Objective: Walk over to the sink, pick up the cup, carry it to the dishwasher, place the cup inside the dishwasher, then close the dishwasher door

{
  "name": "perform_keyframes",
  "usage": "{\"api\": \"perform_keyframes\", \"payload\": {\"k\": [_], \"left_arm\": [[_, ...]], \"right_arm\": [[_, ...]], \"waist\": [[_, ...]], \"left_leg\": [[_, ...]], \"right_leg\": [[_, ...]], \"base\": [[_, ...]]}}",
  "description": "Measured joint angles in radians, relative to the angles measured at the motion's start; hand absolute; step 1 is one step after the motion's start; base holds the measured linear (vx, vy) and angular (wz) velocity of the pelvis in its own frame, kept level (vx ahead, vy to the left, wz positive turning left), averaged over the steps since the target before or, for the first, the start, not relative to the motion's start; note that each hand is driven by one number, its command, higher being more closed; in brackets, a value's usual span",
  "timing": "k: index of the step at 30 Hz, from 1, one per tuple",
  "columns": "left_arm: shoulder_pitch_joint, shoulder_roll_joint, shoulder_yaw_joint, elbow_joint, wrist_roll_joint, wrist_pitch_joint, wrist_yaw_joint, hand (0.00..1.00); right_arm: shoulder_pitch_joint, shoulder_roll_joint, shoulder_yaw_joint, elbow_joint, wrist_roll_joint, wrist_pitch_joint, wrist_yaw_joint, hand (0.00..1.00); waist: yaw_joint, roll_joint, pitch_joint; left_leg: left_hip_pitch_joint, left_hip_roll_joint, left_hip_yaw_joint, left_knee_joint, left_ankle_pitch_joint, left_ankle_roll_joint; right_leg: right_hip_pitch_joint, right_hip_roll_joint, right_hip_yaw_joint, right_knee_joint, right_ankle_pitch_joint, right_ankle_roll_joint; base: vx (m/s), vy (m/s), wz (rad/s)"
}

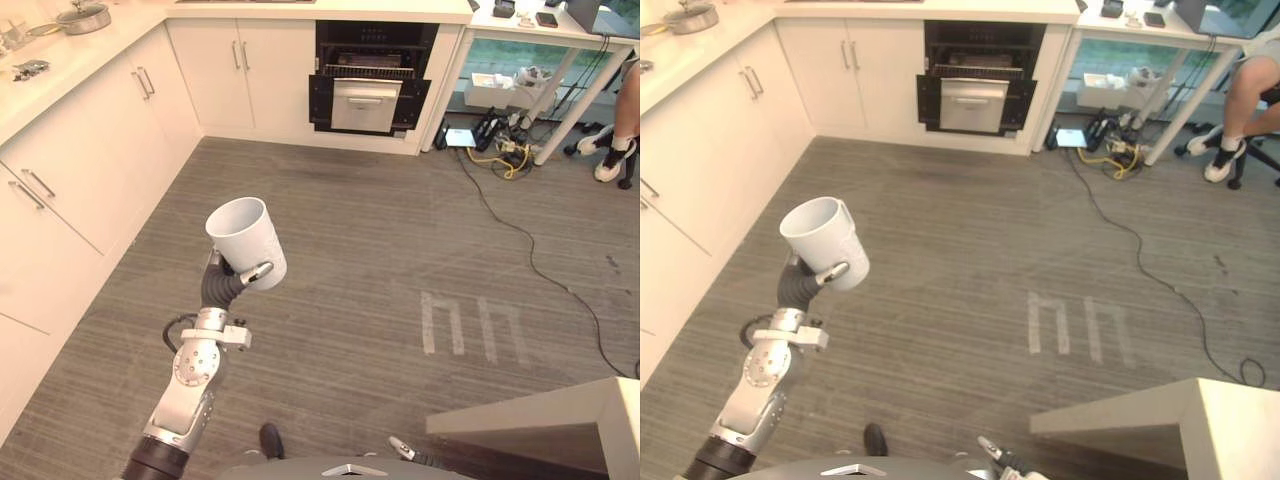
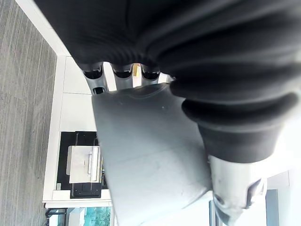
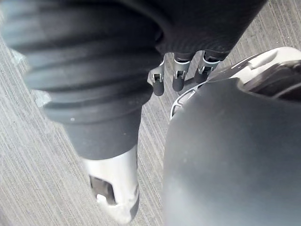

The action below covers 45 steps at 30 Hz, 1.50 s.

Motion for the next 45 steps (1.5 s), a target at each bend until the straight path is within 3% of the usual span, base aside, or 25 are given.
{"api": "perform_keyframes", "payload": {"k": [8,11,13,15,17,18,19,20,21,22,25,27,28,30,32,33,34,35,36,37,39,40,42,44,45], "left_arm": [[-0.002,-0.021,0.044,0.018,-0.024,0.010,-0.003,1.00],[-0.021,-0.031,0.048,0.037,-0.056,0.043,-0.011,1.00],[-0.044,-0.069,0.049,0.036,-0.083,0.061,-0.022,1.00],[-0.075,-0.089,0.042,0.036,-0.083,0.087,-0.026,1.00],[-0.101,-0.093,0.039,0.035,-0.078,0.089,-0.043,1.00],[-0.102,-0.093,0.039,0.035,-0.077,0.092,-0.043,1.00],[-0.097,-0.092,0.035,0.035,-0.076,0.103,-0.043,1.00],[-0.093,-0.093,0.031,0.035,-0.075,0.108,-0.043,1.00],[-0.085,-0.099,0.028,0.035,-0.073,0.109,-0.040,1.00],[-0.083,-0.098,0.025,0.036,-0.072,0.110,-0.031,1.00],[-0.102,-0.082,-0.015,0.038,-0.057,0.109,-0.031,1.00],[-0.119,-0.053,-0.062,0.040,-0.033,0.102,-0.061,1.00],[-0.125,-0.031,-0.070,0.041,-0.033,0.100,-0.088,1.00],[-0.125,-0.021,-0.073,0.049,-0.044,0.100,-0.117,1.00],[-0.129,-0.031,-0.074,0.055,-0.068,0.097,-0.146,1.00],[-0.125,-0.058,-0.083,0.063,-0.093,0.097,-0.164,1.00],[-0.116,-0.081,-0.081,0.065,-0.102,0.097,-0.176,1.00],[-0.117,-0.096,-0.080,0.064,-0.104,0.098,-0.178,1.00],[-0.118,-0.118,-0.085,0.061,-0.109,0.099,-0.185,1.00],[-0.118,-0.143,-0.084,0.056,-0.109,0.099,-0.196,1.00],[-0.118,-0.171,-0.082,0.031,-0.116,0.104,-0.213,1.00],[-0.119,-0.172,-0.081,0.010,-0.121,0.109,-0.228,1.00],[-0.119,-0.160,-0.071,-0.027,-0.123,0.110,-0.245,1.00],[-0.120,-0.132,-0.045,-0.065,-0.135,0.100,-0.249,1.00],[-0.120,-0.112,-0.031,-0.073,-0.142,0.088,-0.246,1.00]], "right_arm": [[0.005,0.010,-0.077,0.037,0.002,-0.016,0.032,0.00],[0.026,0.036,-0.163,0.050,-0.010,-0.060,0.050,0.00],[0.024,0.039,-0.207,0.080,-0.065,-0.100,0.030,0.00],[0.027,0.036,-0.239,0.079,-0.201,-0.155,0.017,0.00],[0.029,0.019,-0.229,0.079,-0.238,-0.185,-0.006,0.00],[0.014,-0.002,-0.209,0.074,-0.218,-0.190,-0.021,0.00],[0.003,-0.006,-0.192,0.073,-0.181,-0.196,-0.035,0.00],[0.002,-0.005,-0.187,0.073,-0.162,-0.202,-0.044,0.00],[-0.002,0.002,-0.174,0.074,-0.124,-0.207,-0.050,0.00],[-0.002,0.013,-0.174,0.069,-0.097,-0.210,-0.049,0.00],[0.022,0.044,-0.175,0.045,-0.076,-0.210,-0.050,0.00],[0.054,0.071,-0.176,0.022,-0.064,-0.209,-0.052,0.00],[0.067,0.083,-0.176,0.022,-0.046,-0.203,-0.054,0.00],[0.107,0.095,-0.193,0.033,-0.040,-0.187,-0.057,0.00],[0.161,0.111,-0.259,0.033,-0.024,-0.178,-0.054,0.00],[0.203,0.111,-0.295,0.021,-0.002,-0.179,-0.052,0.00],[0.224,0.108,-0.301,0.013,0.011,-0.179,-0.052,0.00],[0.223,0.110,-0.313,0.012,0.014,-0.179,-0.053,0.00],[0.227,0.117,-0.322,-0.008,0.033,-0.180,-0.051,0.00],[0.236,0.124,-0.322,-0.030,0.033,-0.184,-0.049,0.00],[0.238,0.127,-0.321,-0.060,0.033,-0.211,-0.049,0.00],[0.240,0.125,-0.309,-0.091,0.051,-0.233,-0.049,0.00],[0.225,0.109,-0.284,-0.111,0.086,-0.272,-0.037,0.00],[0.179,0.090,-0.271,-0.123,0.089,-0.313,-0.017,0.00],[0.144,0.081,-0.247,-0.125,0.089,-0.347,-0.008,0.00]], "waist": [[-0.013,-0.001,0.001],[-0.031,0.001,0.000],[-0.028,0.012,0.000],[-0.049,-0.009,0.008],[-0.051,-0.016,0.014],[-0.043,-0.015,0.015],[-0.042,-0.020,0.018],[-0.045,-0.019,0.019],[-0.044,0.005,0.025],[-0.048,-0.005,0.025],[-0.063,0.005,0.040],[-0.082,0.005,0.049],[-0.092,-0.020,0.058],[-0.101,-0.033,0.072],[-0.105,-0.035,0.051],[-0.108,0.011,0.032],[-0.105,0.051,0.020],[-0.106,0.061,0.017],[-0.113,0.061,0.017],[-0.109,0.075,0.017],[-0.091,0.078,0.019],[-0.084,0.067,0.024],[-0.051,0.041,0.015],[-0.025,0.014,0.014],[-0.020,-0.011,0.009]], "left_leg": [[0.001,0.001,0.021,0.000,-0.009,0.001],[-0.016,-0.002,0.057,0.001,-0.008,0.003],[-0.037,-0.007,0.109,0.001,-0.027,0.007],[-0.041,-0.037,0.162,0.004,-0.077,0.057],[-0.041,-0.053,0.183,0.050,-0.115,0.075],[-0.043,-0.052,0.174,0.092,-0.127,0.082],[-0.023,-0.056,0.144,0.117,-0.157,0.091],[-0.006,-0.055,0.124,0.119,-0.171,0.095],[0.021,-0.042,0.095,0.123,-0.189,0.095],[0.040,-0.030,0.064,0.120,-0.202,0.094],[0.065,-0.023,-0.008,0.094,-0.207,0.085],[0.090,-0.020,-0.045,0.081,-0.220,0.066],[0.120,-0.032,-0.057,0.088,-0.232,0.037],[0.188,-0.039,-0.085,0.135,-0.315,0.011],[0.227,-0.026,-0.121,0.200,-0.419,0.001],[0.252,0.013,-0.132,0.217,-0.462,-0.022],[0.265,0.046,-0.120,0.256,-0.459,-0.067],[0.242,0.068,-0.100,0.344,-0.460,-0.074],[0.163,0.117,-0.077,0.567,-0.419,-0.112],[0.092,0.188,-0.075,0.797,-0.315,-0.135],[-0.003,0.277,-0.069,1.050,-0.271,-0.119],[-0.056,0.297,-0.055,1.128,-0.298,-0.077],[-0.137,0.289,-0.007,1.086,-0.351,-0.029],[-0.207,0.253,0.021,0.865,-0.372,-0.033],[-0.230,0.202,0.006,0.633,-0.350,-0.050]], "right_leg": [[-0.005,0.003,0.019,-0.003,0.001,-0.002],[-0.007,-0.004,-0.004,0.002,-0.001,-0.001],[-0.053,-0.026,-0.012,0.074,-0.039,0.006],[-0.078,-0.093,-0.068,0.201,-0.116,0.024],[-0.130,-0.162,-0.091,0.398,-0.161,0.018],[-0.213,-0.216,-0.063,0.608,-0.139,-0.019],[-0.275,-0.249,-0.017,0.782,-0.053,-0.093],[-0.303,-0.256,0.005,0.850,0.010,-0.096],[-0.345,-0.239,0.047,0.919,-0.040,-0.066],[-0.381,-0.206,0.053,0.897,-0.106,-0.052],[-0.450,-0.135,0.056,0.672,-0.116,-0.025],[-0.475,-0.076,0.089,0.293,0.019,0.040],[-0.468,-0.069,0.110,0.130,0.101,0.061],[-0.455,-0.066,0.156,0.090,0.142,0.048],[-0.467,-0.047,0.228,0.221,0.168,0.006],[-0.490,-0.021,0.214,0.340,0.162,-0.005],[-0.501,-0.002,0.198,0.409,0.108,-0.017],[-0.499,0.002,0.196,0.444,0.068,-0.030],[-0.465,0.012,0.186,0.473,0.019,-0.052],[-0.401,0.043,0.183,0.452,-0.012,-0.066],[-0.294,0.093,0.192,0.397,-0.055,-0.112],[-0.217,0.112,0.219,0.346,-0.071,-0.116],[-0.141,0.106,0.273,0.273,-0.075,-0.115],[-0.093,0.079,0.343,0.218,-0.069,-0.097],[-0.069,0.043,0.385,0.192,-0.074,-0.080]], "base": [[0.01,0.000,-0.07],[0.04,0.019,0.18],[0.04,0.065,0.22],[0.10,0.116,0.86],[0.13,0.128,0.91],[0.22,0.168,0.59],[0.22,0.165,0.60],[0.29,0.159,0.65],[0.26,0.095,0.62],[0.25,0.083,0.60],[0.24,0.011,0.67],[0.37,-0.076,0.74],[0.55,-0.200,0.70],[0.45,-0.205,0.51],[0.61,-0.317,0.53],[0.64,-0.313,0.50],[0.55,-0.215,0.26],[0.54,-0.230,0.09],[0.77,-0.346,-0.03],[0.75,-0.346,-0.14],[0.63,-0.202,-0.46],[0.59,-0.152,-0.53],[0.59,-0.084,-0.93],[0.52,0.046,-1.14],[0.53,0.148,-1.00]]}}
